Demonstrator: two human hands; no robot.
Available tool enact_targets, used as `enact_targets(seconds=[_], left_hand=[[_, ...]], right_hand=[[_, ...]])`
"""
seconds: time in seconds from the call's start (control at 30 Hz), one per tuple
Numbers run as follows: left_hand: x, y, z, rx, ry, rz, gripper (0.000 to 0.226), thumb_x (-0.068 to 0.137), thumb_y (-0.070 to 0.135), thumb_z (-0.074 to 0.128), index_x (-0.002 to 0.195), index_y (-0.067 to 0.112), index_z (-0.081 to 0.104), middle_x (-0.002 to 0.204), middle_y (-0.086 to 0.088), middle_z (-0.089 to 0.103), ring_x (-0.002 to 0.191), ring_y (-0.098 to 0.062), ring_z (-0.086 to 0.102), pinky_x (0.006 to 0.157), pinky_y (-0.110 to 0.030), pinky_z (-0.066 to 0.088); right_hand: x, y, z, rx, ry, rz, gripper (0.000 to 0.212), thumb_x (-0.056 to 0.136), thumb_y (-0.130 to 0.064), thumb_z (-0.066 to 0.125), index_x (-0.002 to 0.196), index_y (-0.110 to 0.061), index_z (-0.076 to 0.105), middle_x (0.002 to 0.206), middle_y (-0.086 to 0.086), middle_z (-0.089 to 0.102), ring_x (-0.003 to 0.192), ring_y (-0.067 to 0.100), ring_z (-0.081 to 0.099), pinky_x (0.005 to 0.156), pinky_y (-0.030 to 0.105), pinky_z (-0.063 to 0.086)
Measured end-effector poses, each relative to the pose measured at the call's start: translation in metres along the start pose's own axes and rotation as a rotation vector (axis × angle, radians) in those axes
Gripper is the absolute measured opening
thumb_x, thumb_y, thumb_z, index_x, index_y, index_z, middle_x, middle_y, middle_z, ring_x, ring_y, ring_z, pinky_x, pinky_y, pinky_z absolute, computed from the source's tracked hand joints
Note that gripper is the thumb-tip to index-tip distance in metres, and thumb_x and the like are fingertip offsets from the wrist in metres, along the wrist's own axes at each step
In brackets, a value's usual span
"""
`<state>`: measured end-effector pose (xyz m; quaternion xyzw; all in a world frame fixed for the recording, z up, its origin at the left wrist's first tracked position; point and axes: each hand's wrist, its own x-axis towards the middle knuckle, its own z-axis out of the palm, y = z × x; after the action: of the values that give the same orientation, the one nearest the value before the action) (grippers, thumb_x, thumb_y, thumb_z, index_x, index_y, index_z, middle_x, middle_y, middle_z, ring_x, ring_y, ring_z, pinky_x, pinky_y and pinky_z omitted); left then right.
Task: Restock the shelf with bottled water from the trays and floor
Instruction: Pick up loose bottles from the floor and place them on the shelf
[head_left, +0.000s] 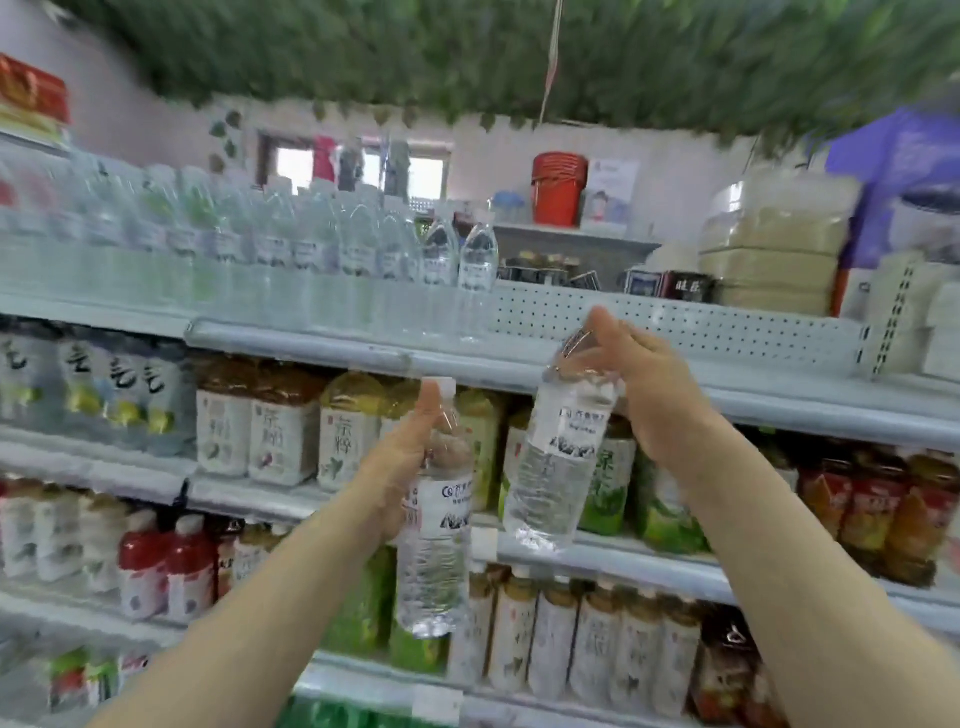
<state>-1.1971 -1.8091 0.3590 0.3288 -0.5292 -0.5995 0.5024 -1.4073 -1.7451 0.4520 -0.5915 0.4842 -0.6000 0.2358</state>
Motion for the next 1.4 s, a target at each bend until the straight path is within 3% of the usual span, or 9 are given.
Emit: enact_targets(seconds=[0.1, 0.3, 0.4, 0.5, 0.7, 0.8, 1.1, 1.23, 1.4], left_hand=[[0.031, 0.034, -0.031, -0.039, -0.131, 0.088, 0.058, 0.076, 0.073, 0.054, 0.078, 0.015, 0.060, 0.076, -0.007, 0.060, 0.070, -0.022, 0.056, 0.069, -0.035, 0.049], [0.092, 0.076, -0.083, 0.079, -0.271, 0.182, 0.073, 0.050, 0.094, 0.061, 0.076, 0.026, 0.069, 0.084, -0.001, 0.068, 0.087, -0.025, 0.059, 0.114, -0.062, 0.025], [0.107, 0.089, -0.087, 0.056, -0.363, 0.199, 0.077, 0.042, 0.091, 0.070, 0.077, 0.024, 0.064, 0.080, -0.004, 0.064, 0.070, -0.020, 0.057, 0.099, -0.048, 0.046], [0.120, 0.091, -0.093, 0.089, -0.338, 0.227, 0.072, 0.052, 0.094, 0.062, 0.075, 0.027, 0.068, 0.085, -0.009, 0.070, 0.078, -0.024, 0.061, 0.100, -0.055, 0.041], [0.130, 0.094, -0.090, 0.006, -0.347, 0.247, 0.071, 0.065, 0.082, 0.065, 0.081, 0.014, 0.062, 0.074, -0.009, 0.065, 0.059, -0.018, 0.059, 0.063, -0.031, 0.049], [0.133, 0.102, -0.087, 0.089, -0.267, 0.270, 0.073, 0.066, 0.081, 0.053, 0.085, 0.011, 0.061, 0.078, -0.018, 0.072, 0.064, -0.023, 0.065, 0.069, -0.035, 0.053], [0.157, 0.108, -0.085, 0.205, -0.154, 0.333, 0.077, 0.059, 0.094, 0.054, 0.080, 0.022, 0.071, 0.086, -0.009, 0.077, 0.079, -0.027, 0.074, 0.096, -0.055, 0.051], [0.161, 0.108, -0.080, 0.197, -0.106, 0.356, 0.070, 0.069, 0.079, 0.055, 0.085, 0.012, 0.068, 0.085, -0.014, 0.076, 0.074, -0.025, 0.072, 0.090, -0.047, 0.054], [0.159, 0.109, -0.075, 0.147, -0.037, 0.345, 0.062, 0.073, 0.070, 0.059, 0.081, 0.009, 0.068, 0.083, -0.015, 0.076, 0.068, -0.023, 0.071, 0.075, -0.039, 0.054]], right_hand=[[0.042, -0.035, 0.025, 0.043, 0.060, -0.046, 0.034, 0.093, -0.054, 0.062, 0.087, -0.022, 0.072, 0.097, 0.005, 0.075, 0.094, 0.024, 0.065, 0.093, 0.049, 0.049], [0.111, -0.089, 0.060, 0.024, 0.150, -0.081, 0.040, 0.102, -0.050, 0.051, 0.087, -0.016, 0.066, 0.088, -0.001, 0.070, 0.083, 0.019, 0.064, 0.077, 0.037, 0.050], [0.135, -0.101, 0.073, 0.007, 0.195, -0.060, 0.040, 0.104, -0.049, 0.048, 0.099, -0.014, 0.065, 0.086, -0.003, 0.069, 0.075, 0.016, 0.064, 0.069, 0.035, 0.049], [0.158, -0.098, 0.085, -0.091, 0.221, -0.061, 0.047, 0.105, -0.048, 0.047, 0.112, -0.007, 0.067, 0.101, 0.001, 0.070, 0.079, 0.014, 0.061, 0.063, 0.033, 0.043], [0.196, -0.068, 0.092, -0.176, 0.210, -0.061, 0.047, 0.104, -0.048, 0.048, 0.111, -0.005, 0.067, 0.102, 0.004, 0.071, 0.095, 0.021, 0.065, 0.080, 0.038, 0.048], [0.211, -0.059, 0.091, -0.136, 0.191, -0.077, 0.045, 0.105, -0.045, 0.047, 0.119, -0.006, 0.064, 0.104, 0.002, 0.069, 0.094, 0.016, 0.063, 0.071, 0.030, 0.044], [0.264, -0.019, 0.085, -0.146, 0.142, -0.042, 0.051, 0.100, -0.053, 0.053, 0.128, -0.012, 0.062, 0.125, -0.001, 0.061, 0.118, 0.027, 0.055, 0.109, 0.049, 0.039], [0.276, -0.003, 0.081, -0.082, 0.135, -0.014, 0.055, 0.099, -0.054, 0.054, 0.138, -0.016, 0.057, 0.126, -0.003, 0.057, 0.114, 0.026, 0.054, 0.102, 0.048, 0.038], [0.277, 0.004, 0.081, -0.076, 0.059, -0.057, 0.045, 0.093, -0.061, 0.061, 0.111, -0.020, 0.070, 0.110, 0.001, 0.070, 0.108, 0.027, 0.062, 0.098, 0.047, 0.047]])
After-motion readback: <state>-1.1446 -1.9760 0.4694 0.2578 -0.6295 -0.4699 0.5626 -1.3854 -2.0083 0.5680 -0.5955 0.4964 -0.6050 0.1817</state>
